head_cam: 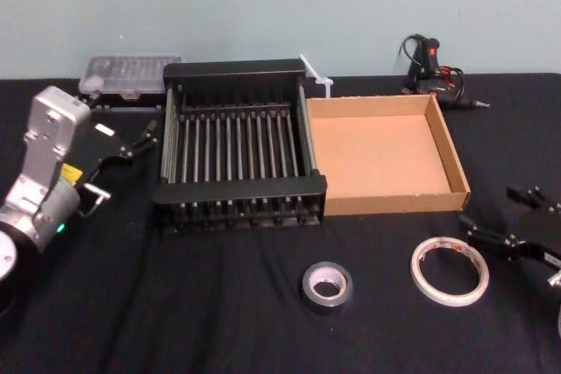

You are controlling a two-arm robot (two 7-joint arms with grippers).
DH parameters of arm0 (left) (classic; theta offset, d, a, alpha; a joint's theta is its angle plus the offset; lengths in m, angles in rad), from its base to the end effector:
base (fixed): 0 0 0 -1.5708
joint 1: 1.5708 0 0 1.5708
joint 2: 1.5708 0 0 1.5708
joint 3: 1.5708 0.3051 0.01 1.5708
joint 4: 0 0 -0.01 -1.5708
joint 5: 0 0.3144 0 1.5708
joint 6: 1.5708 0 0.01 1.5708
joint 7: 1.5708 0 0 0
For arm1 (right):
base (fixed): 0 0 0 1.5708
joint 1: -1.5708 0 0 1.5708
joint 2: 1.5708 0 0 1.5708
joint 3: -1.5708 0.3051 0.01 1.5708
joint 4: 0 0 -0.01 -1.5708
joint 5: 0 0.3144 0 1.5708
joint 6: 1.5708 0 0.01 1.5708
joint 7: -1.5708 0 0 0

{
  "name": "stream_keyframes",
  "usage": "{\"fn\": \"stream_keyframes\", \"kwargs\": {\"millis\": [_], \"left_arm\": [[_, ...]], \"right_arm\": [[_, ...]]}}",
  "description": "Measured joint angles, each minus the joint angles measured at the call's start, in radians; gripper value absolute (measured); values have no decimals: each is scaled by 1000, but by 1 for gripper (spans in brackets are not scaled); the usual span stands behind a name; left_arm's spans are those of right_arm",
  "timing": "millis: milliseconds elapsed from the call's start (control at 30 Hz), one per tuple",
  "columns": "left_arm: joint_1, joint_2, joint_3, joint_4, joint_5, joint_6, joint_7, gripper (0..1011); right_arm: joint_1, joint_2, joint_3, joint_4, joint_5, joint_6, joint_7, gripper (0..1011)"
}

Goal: Pick up the white tape and place it into the black box , Pick up the silver tape and place it into the brown box.

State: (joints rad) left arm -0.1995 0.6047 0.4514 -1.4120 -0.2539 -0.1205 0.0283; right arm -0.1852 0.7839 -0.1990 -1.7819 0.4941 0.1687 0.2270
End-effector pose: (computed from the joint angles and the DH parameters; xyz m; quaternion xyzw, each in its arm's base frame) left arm 0.3658 0.0898 -0.3155 0.1415 -0.1325 0.5799 0.7913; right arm 0.2763 -0.1287 -0.2781 -0.1948 0.0339 -0.4918 0.8479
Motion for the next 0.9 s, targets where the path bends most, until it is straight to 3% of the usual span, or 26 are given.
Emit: {"fn": "stream_keyframes", "kwargs": {"millis": [433,900], "left_arm": [[0,0,0,0,0,0,0,1001],[0,0,0,0,0,0,0,1001]], "right_arm": [[22,-27,-17,47,-1,102,56,1003],[44,-59,-25,79,-28,134,98,1002]]}}
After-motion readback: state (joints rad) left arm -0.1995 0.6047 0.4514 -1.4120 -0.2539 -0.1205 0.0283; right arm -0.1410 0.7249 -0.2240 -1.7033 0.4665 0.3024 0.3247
